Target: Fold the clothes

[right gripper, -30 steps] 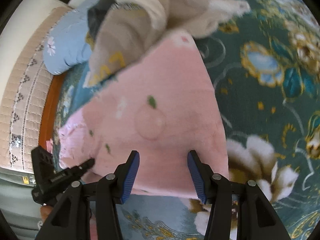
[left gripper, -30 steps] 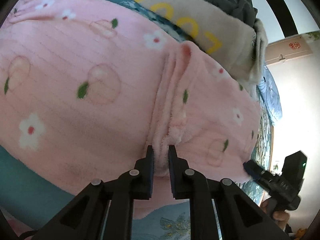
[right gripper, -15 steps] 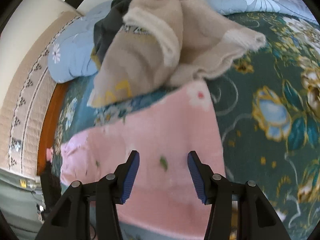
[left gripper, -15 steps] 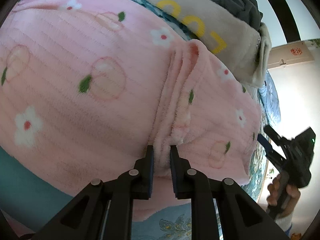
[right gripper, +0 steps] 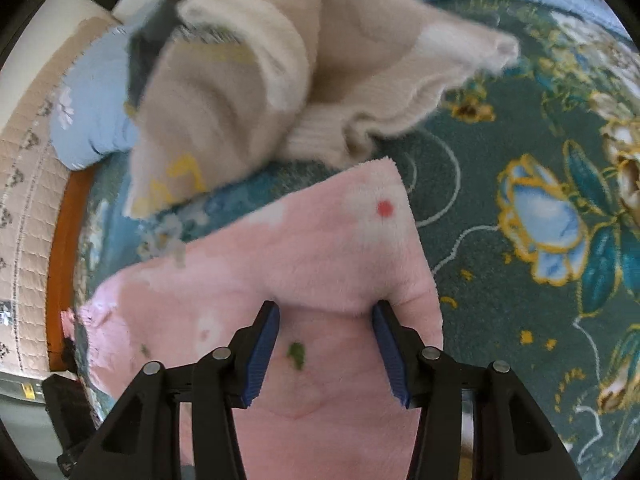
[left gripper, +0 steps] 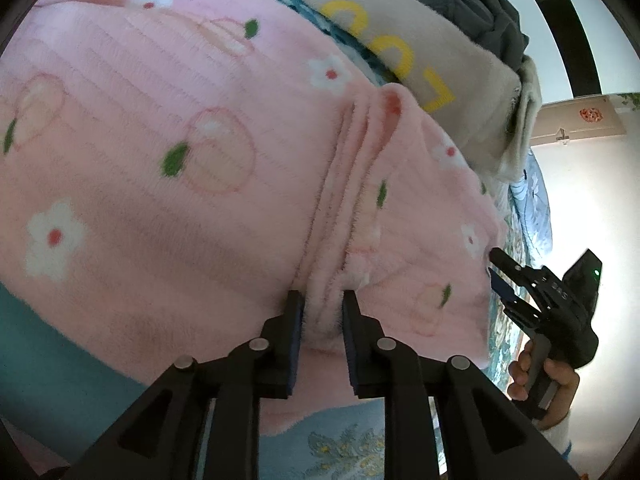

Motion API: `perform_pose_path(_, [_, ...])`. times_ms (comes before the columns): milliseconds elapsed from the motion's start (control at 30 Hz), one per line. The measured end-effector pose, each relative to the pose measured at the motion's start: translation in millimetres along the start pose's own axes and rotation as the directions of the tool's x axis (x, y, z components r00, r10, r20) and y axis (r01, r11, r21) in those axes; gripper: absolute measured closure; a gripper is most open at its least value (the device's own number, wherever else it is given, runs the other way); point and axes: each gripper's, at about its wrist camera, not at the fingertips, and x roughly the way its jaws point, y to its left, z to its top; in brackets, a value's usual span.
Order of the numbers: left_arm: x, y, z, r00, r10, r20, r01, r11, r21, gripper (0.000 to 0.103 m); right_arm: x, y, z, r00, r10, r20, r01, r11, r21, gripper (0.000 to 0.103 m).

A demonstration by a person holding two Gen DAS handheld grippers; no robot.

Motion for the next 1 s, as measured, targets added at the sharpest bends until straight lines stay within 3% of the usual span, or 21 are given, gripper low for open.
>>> perform_pose_path(100, [-14, -4, 2, 0.999, -0.016, 0.036, 0.016, 1.0, 0.016, 0.078, -13, 4, -14, 1.0, 0.016, 0.012, -0.016, 1.0, 0.001, 0.049])
perform_pose_path(167, [-38, -3, 9, 0.989, -0.053, 0.136, 0.052, 0.999, 0.012, 0.078, -20, 7, -22, 1.0, 0.019, 0.011, -0.019, 1.0, -0.005, 0.049])
perform_pose_path(233, [-74, 9, 18, 0.96, -0.072, 0.269, 0.076, 0.997, -0.005, 0.078, -26, 11, -27, 1.0, 0.016, 0.012, -0.016, 1.0, -0.021, 0.049])
perform_pose_path(267, [-101, 34, 18, 0.942, -0.061, 0.33, 0.073, 0.997, -0.021, 0.078, -29, 14, -29, 1.0, 0.008, 0.015, -0.008, 0.999, -0.034, 0.049])
perform_pose_path(400, [-121, 95, 18, 0.936, -0.014, 0.351, 0.095, 0.972, -0.216, 0.067, -36, 24, -37, 1.0, -0.011, 0.014, 0.012, 0.998, -0.065, 0.049])
perform_pose_path(500, [-135, 139, 18, 0.933, 0.024, 0.359, 0.114, 0.927, -0.358, 0.052, -29, 36, -39, 1.0, -0.022, -0.002, 0.022, 0.996, -0.081, 0.049])
perform_pose_path(600, [-149, 184, 19, 0.931, 0.063, 0.361, 0.132, 0.861, -0.492, 0.043, -20, 54, -43, 0.999, -0.024, -0.022, 0.021, 0.994, -0.105, 0.05])
perform_pose_path(700, [-163, 229, 19, 0.929, 0.101, 0.356, 0.151, 0.775, -0.613, 0.031, -13, 74, -47, 0.999, -0.022, -0.04, 0.016, 0.991, -0.136, 0.049])
perform_pose_path(800, [-177, 273, 19, 0.928, 0.139, 0.347, 0.169, 0.672, -0.721, 0.031, -11, 95, -52, 0.999, -0.02, -0.044, 0.011, 0.983, -0.182, 0.05])
perform_pose_path(933, [-158, 276, 35, 0.913, 0.163, 0.374, 0.166, 0.69, -0.705, 0.031, -13, 112, -58, 0.999, -0.033, -0.04, 0.023, 0.973, -0.231, 0.049])
perform_pose_path(1000, [-164, 277, 34, 0.906, 0.148, 0.396, 0.198, 0.678, -0.708, 0.033, -15, 114, -60, 0.999, -0.037, -0.037, 0.027, 0.971, -0.237, 0.049])
